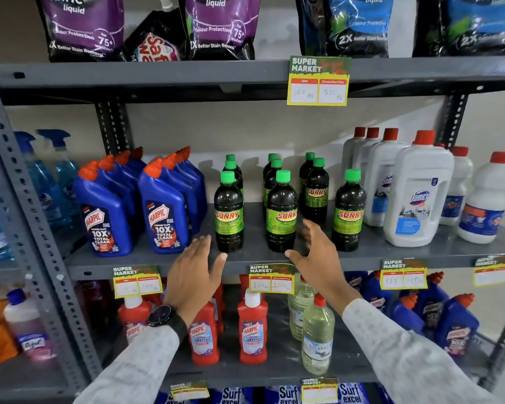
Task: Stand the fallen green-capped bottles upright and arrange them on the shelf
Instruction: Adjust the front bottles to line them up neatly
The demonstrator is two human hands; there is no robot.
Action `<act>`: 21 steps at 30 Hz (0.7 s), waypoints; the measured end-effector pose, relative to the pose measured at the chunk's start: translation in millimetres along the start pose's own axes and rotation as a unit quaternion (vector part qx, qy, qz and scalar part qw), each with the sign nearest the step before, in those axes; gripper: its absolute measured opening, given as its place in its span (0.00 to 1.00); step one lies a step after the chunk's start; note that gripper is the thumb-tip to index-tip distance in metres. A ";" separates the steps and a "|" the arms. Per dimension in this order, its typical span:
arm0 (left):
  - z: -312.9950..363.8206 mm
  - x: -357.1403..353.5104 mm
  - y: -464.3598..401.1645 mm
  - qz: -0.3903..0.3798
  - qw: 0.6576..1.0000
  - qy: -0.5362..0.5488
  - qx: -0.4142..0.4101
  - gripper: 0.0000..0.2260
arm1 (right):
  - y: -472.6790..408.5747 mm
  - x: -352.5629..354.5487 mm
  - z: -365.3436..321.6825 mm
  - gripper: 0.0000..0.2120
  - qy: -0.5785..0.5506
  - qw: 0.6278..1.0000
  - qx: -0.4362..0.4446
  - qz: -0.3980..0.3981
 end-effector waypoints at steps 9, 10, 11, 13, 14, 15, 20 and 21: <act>-0.7 -11.3 -2.1 -0.067 0.988 -0.132 -0.035 0.32 | 12.0 51.0 -1.0 0.23 -0.079 0.986 0.060 0.132; -1.3 -11.0 -2.5 -0.071 0.988 -0.135 -0.029 0.33 | 10.9 61.6 1.2 0.22 -0.079 0.981 0.064 0.167; -2.7 -10.8 -2.5 -0.076 0.987 -0.136 -0.022 0.33 | 11.0 72.6 3.8 0.21 -0.082 0.973 0.065 0.203; -6.8 -10.5 -0.9 -0.078 0.987 -0.140 -0.014 0.32 | 10.0 89.6 14.3 0.24 -0.101 0.960 0.044 0.256; -8.7 -10.1 0.3 -0.076 0.986 -0.144 -0.014 0.31 | 7.1 94.4 21.1 0.27 -0.108 0.959 0.023 0.262; -9.9 -9.6 1.1 -0.076 0.986 -0.148 -0.014 0.30 | 1.1 96.1 29.2 0.31 -0.106 0.963 -0.003 0.249; -6.6 -13.6 2.8 -0.074 0.987 -0.146 -0.008 0.29 | -25.3 91.1 45.9 0.46 -0.073 0.992 -0.079 0.065; -5.0 -15.8 3.0 -0.075 0.987 -0.143 -0.008 0.29 | -26.7 91.9 45.6 0.45 -0.063 0.994 -0.079 0.053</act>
Point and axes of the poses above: each hand's wrist, its own y-axis away from the middle knuckle, its own x-axis out of the back of the hand, z = x × y, the point moved 7 cm from there along -y, towards the middle knuckle, and after that the axes turned 5 degrees about -x, right-handed, at the moved point
